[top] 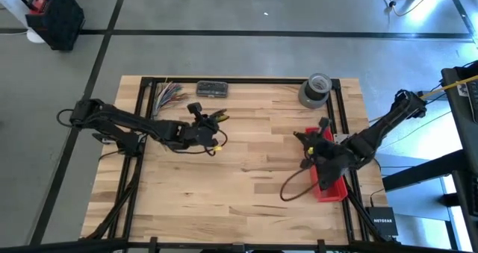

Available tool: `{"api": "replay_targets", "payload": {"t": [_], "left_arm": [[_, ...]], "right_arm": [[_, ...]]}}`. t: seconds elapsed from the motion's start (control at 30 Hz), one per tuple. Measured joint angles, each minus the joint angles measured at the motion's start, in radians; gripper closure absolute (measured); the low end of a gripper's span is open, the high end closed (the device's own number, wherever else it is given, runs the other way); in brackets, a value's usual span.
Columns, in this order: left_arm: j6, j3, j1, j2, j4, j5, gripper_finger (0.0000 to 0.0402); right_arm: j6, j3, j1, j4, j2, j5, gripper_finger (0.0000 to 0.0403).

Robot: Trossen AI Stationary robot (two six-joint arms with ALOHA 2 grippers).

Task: Coil cords
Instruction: Uncoil the yellow wire from the black spool

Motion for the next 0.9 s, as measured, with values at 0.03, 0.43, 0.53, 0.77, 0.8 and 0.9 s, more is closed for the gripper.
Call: {"api": "replay_targets", "payload": {"t": [0.03, 0.43, 0.53, 0.77, 0.8, 0.9], "left_arm": [[0.002, 0.0, -0.013, -0.015, 0.006, 0.0, 0.0401], [0.001, 0.001, -0.121, -0.131, 0.243, -0.001, 0.0401], [-0.003, 0.001, -0.123, -0.13, 0.278, -0.001, 0.0401], [-0.024, 0.001, -0.117, -0.128, 0.283, -0.001, 0.0401], [-0.024, 0.001, -0.118, -0.128, 0.286, 0.0, 0.0401], [-0.033, 0.001, -0.119, -0.128, 0.293, 0.015, 0.0401]], "right_arm": [[0.063, -0.041, 0.0, -0.014, -0.001, -0.025, 0.04], [0.216, -0.355, -0.105, 0.438, 0.071, -0.444, 0.0339], [0.169, -0.275, -0.148, 0.395, 0.07, -0.713, 0.0293], [-0.011, -0.123, -0.198, 0.386, 0.069, -0.704, 0.0244], [-0.059, -0.128, -0.198, 0.452, 0.071, -0.601, 0.0243], [-0.218, -0.169, -0.221, 0.714, 0.104, -0.319, 0.0243]]}}
